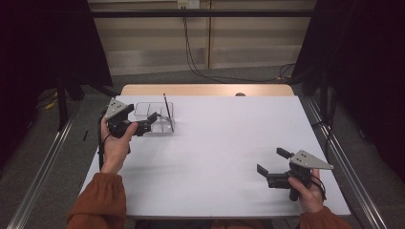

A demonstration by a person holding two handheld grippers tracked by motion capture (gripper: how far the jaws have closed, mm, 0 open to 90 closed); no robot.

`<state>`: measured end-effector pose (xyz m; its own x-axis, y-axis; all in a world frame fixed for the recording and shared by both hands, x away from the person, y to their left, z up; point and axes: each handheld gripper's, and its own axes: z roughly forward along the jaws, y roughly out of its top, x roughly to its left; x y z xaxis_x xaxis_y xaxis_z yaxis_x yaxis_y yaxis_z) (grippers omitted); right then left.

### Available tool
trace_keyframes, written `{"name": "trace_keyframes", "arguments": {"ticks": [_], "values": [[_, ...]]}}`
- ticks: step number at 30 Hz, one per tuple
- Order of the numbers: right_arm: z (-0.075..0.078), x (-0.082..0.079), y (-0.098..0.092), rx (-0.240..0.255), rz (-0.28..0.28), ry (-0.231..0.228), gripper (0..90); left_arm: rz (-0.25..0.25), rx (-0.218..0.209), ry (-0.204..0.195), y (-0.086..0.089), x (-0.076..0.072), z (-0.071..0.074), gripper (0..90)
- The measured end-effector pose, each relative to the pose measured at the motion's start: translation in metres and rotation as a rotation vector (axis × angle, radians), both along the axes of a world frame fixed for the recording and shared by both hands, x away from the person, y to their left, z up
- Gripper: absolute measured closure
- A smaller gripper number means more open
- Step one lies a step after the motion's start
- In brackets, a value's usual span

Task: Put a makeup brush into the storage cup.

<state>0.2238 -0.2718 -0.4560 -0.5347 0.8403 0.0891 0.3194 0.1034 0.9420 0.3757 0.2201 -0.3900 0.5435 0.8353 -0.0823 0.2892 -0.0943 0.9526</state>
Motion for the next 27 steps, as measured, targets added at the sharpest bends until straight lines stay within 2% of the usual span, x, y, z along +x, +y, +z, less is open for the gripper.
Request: {"name": "trace_keyframes", "arguments": {"ticks": [7,12,15,17,27], "values": [[0.000,0.000,0.000,0.003,0.000,0.002,0.3,-0.018,-0.011,-0.015,0.004,-0.014,0.000,3.7],[0.000,0.000,0.000,0.003,0.000,0.001,0.3,0.000,-0.019,-0.046,0.010,-0.022,-0.004,3.7],[0.000,0.000,0.000,-0.001,-0.001,-0.001,0.3,-0.003,-0.049,-0.037,0.015,-0.027,-0.006,3.7],[0.000,0.000,0.000,0.001,-0.002,0.001,0.3,-0.008,-0.034,-0.045,0.017,-0.031,-0.007,4.2],[0.000,0.000,0.000,-0.001,-0.006,-0.003,0.3,-0.019,-0.028,-0.049,0.027,-0.052,-0.012,3.4]]}}
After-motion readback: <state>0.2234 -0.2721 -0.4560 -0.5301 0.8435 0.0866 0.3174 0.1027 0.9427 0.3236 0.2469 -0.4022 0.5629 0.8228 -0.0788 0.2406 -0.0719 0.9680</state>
